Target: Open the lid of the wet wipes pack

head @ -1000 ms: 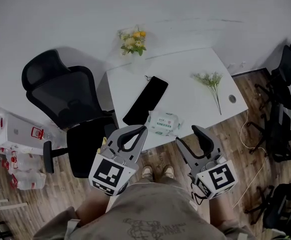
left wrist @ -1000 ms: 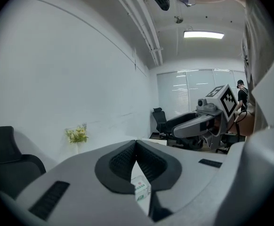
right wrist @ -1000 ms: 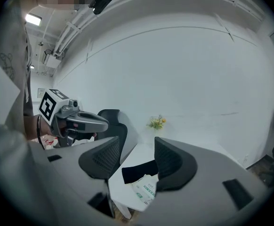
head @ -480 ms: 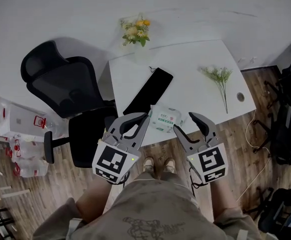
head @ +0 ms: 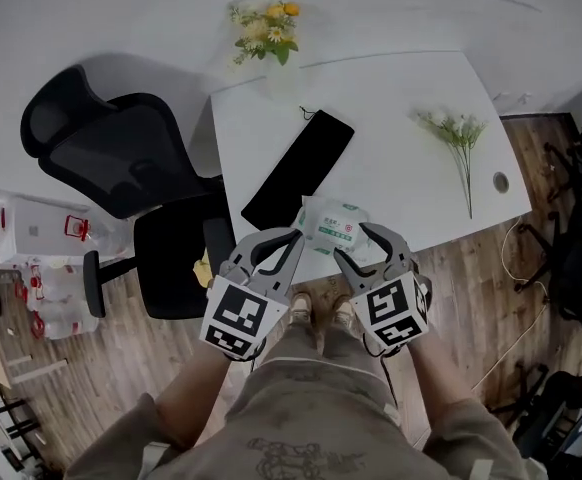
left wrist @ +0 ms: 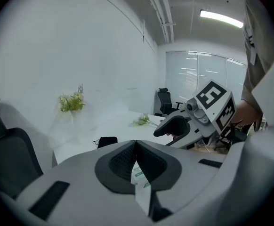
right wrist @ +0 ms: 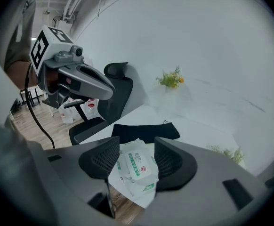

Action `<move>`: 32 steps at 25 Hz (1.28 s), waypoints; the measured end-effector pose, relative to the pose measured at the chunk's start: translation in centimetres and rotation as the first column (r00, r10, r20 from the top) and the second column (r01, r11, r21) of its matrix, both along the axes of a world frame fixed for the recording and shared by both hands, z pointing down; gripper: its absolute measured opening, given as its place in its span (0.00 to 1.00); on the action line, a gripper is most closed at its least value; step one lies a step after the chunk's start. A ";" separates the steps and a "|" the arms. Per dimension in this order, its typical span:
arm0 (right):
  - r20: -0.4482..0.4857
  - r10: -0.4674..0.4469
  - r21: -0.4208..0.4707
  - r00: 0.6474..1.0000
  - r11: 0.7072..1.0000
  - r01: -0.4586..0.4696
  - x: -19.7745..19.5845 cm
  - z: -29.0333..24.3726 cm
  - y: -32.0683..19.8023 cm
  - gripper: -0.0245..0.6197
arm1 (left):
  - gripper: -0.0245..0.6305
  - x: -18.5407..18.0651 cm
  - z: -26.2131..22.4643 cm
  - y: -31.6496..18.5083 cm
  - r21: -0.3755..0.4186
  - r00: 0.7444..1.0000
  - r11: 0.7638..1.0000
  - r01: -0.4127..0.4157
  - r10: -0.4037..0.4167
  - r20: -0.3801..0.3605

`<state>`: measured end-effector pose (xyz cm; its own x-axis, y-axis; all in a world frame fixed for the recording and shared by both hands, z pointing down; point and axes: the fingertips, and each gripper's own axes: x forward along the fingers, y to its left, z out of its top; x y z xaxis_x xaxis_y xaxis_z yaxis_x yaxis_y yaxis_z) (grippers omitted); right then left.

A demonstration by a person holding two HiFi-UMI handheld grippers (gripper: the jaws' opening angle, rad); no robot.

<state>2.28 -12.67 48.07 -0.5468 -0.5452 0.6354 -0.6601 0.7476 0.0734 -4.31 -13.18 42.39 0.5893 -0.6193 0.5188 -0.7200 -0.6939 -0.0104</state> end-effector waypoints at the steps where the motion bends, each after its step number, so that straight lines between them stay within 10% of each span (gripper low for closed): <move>1: -0.007 -0.006 -0.012 1.000 1.000 0.006 0.0 0.9 0.0 0.42 | 0.06 0.1 0.6 0.1 -0.008 1.000 1.000 -0.004 0.004 0.008; 32: -0.141 -0.147 -0.073 0.979 0.988 0.138 -1.5 12.5 0.4 0.31 | 0.06 1.6 20.0 2.0 -0.353 0.989 0.935 -0.020 0.071 0.130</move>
<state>0.74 -12.30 60.54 -0.5151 -0.4252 0.7442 -0.5325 0.8391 0.1108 -2.76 -11.16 62.42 0.5193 -0.3575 0.7762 -0.6964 -0.7035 0.1419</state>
